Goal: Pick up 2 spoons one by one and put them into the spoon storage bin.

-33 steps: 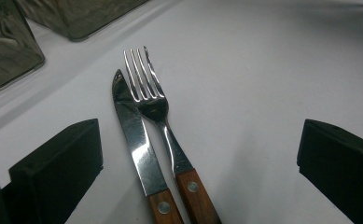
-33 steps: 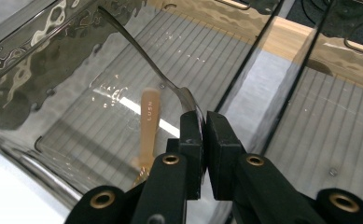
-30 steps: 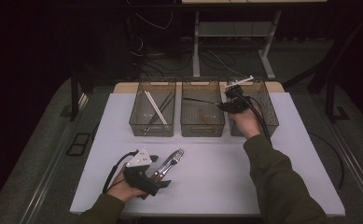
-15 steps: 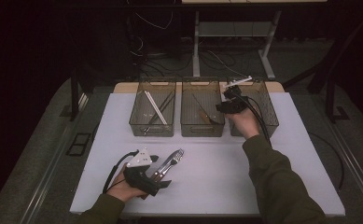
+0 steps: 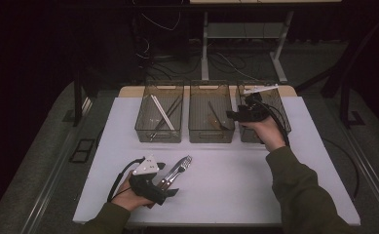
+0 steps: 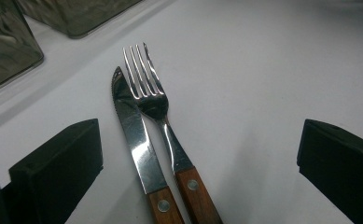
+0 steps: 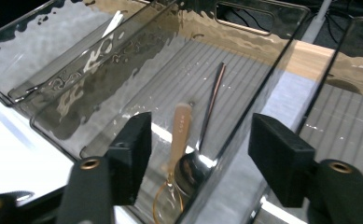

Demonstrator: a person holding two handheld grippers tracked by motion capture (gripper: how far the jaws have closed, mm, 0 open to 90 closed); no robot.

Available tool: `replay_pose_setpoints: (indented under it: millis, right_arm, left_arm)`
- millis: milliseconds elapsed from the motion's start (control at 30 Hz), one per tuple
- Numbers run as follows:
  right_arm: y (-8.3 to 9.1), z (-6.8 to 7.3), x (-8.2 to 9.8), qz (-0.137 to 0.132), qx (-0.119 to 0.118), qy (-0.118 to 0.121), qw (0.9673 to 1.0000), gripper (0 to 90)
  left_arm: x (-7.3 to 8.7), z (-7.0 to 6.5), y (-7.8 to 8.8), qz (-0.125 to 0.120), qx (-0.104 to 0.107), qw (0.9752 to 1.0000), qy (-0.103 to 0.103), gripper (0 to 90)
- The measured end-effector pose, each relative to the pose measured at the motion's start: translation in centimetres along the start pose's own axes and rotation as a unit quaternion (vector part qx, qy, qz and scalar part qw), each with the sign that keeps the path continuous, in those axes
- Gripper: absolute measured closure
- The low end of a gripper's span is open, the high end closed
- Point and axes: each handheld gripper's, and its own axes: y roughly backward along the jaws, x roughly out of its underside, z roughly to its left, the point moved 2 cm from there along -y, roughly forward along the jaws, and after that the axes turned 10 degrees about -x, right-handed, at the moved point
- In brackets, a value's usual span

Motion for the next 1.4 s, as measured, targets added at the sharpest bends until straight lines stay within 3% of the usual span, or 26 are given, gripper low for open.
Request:
replay_pose_setpoints:
  millis: [100, 333, 567, 800, 1000, 1200, 1400]
  right_arm:
    - [0.4, 0.0, 0.6, 0.000, -0.002, 0.004, 1.0000, 31.5]
    - [1.4, 0.7, 2.2, -0.012, -0.039, 0.021, 0.9989, 19.1]
    - [2.6, 1.9, 3.9, -0.023, -0.062, 0.052, 0.9965, 17.0]
    - [3.5, 2.8, 5.8, -0.028, -0.075, 0.068, 0.9945, 17.0]
    - [3.9, 2.9, 8.3, -0.031, -0.090, 0.061, 0.9936, 17.0]
    - [4.6, 2.6, 10.7, -0.033, -0.078, 0.056, 0.9948, 17.0]
    - [6.0, 2.7, 12.7, -0.035, -0.084, 0.061, 0.9939, 17.0]
  left_arm:
    - [0.0, 0.0, 0.0, 0.003, -0.001, 1.0000, -0.003, 0.0]
    - [0.0, 0.1, 0.0, 0.005, -0.002, 1.0000, -0.006, 0.0]
    - [0.0, 0.1, 0.0, 0.005, -0.003, 1.0000, -0.003, 0.0]
    - [0.1, 0.1, 0.1, 0.004, -0.007, 1.0000, 0.000, 0.0]
    - [0.1, 0.2, 0.2, 0.001, -0.009, 0.9999, 0.003, 0.0]
    - [0.1, 0.3, 0.1, 0.004, -0.014, 0.9999, 0.004, 0.0]
    - [0.1, 0.5, 0.3, 0.001, -0.021, 0.9997, 0.007, 0.0]
